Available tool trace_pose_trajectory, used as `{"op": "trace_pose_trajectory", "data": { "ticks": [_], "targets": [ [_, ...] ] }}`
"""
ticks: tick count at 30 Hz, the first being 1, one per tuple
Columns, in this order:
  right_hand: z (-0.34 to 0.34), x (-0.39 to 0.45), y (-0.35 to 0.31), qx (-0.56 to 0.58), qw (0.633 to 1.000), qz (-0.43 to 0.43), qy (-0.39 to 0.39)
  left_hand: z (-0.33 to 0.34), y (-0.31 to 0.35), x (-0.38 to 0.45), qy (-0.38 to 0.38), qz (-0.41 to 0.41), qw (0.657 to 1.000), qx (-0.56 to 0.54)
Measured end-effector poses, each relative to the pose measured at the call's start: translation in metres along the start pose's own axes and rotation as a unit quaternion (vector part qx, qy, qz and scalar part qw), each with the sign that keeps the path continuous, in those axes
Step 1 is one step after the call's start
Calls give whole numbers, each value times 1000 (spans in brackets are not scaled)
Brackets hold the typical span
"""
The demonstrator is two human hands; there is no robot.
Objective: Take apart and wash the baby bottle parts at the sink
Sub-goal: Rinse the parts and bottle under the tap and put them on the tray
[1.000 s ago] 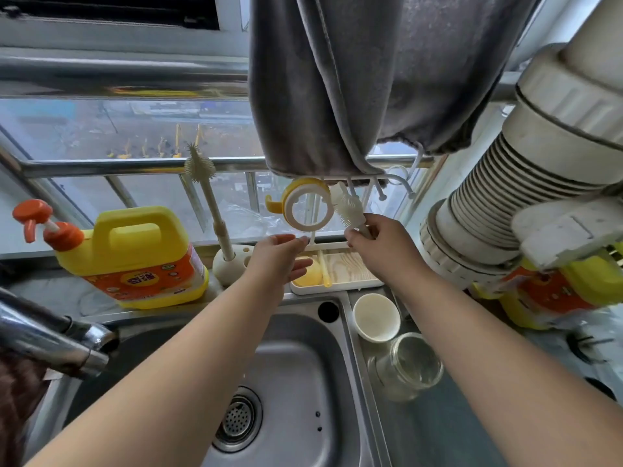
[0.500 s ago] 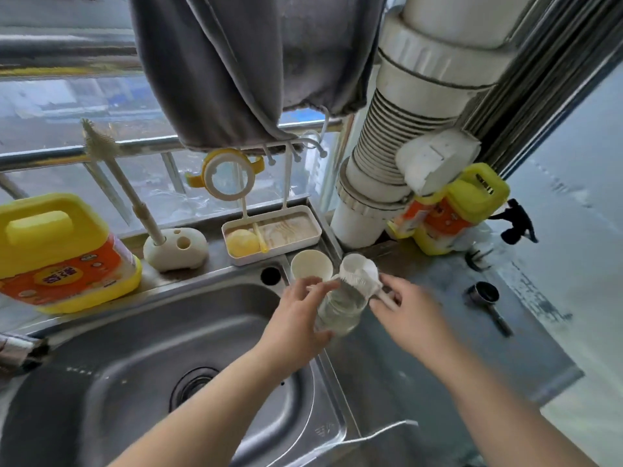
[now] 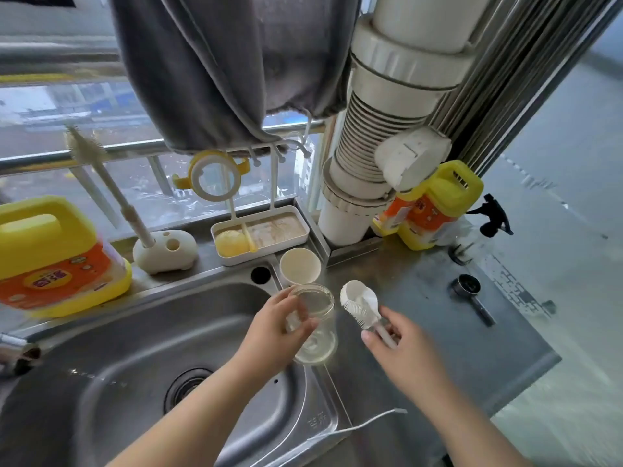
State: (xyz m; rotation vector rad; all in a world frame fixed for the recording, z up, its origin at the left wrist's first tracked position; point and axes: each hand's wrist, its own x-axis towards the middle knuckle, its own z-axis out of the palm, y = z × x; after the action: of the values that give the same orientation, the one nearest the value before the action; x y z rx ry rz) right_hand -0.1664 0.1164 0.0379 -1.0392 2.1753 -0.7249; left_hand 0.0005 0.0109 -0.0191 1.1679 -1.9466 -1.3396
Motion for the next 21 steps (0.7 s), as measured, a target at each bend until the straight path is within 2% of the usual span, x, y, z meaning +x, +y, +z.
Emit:
{"op": "trace_pose_trajectory", "data": {
  "ticks": [4,8,11,13,16,18,21],
  "targets": [
    [40,5,-34,11,994,-18,-103,-56,-11,-45,55,-127,963,-232],
    [104,-6,-68,18,967,-23,-253,-109,-36,-94,106,-180,929,-306],
    [151,-28,-92,57,936,-27,-346,-136,-53,-123,199,-224,881,-366],
    [176,-40,-102,107,927,-14,-360,-148,-63,-138,246,-258,850,-388],
    [201,-54,-117,155,928,18,-339,-161,-72,-157,278,-269,817,-429],
    [215,-57,-124,173,929,42,-324,-163,-75,-166,265,-274,812,-442],
    [228,-62,-132,179,926,28,-330,-164,-79,-172,234,-292,818,-437]
  ]
}}
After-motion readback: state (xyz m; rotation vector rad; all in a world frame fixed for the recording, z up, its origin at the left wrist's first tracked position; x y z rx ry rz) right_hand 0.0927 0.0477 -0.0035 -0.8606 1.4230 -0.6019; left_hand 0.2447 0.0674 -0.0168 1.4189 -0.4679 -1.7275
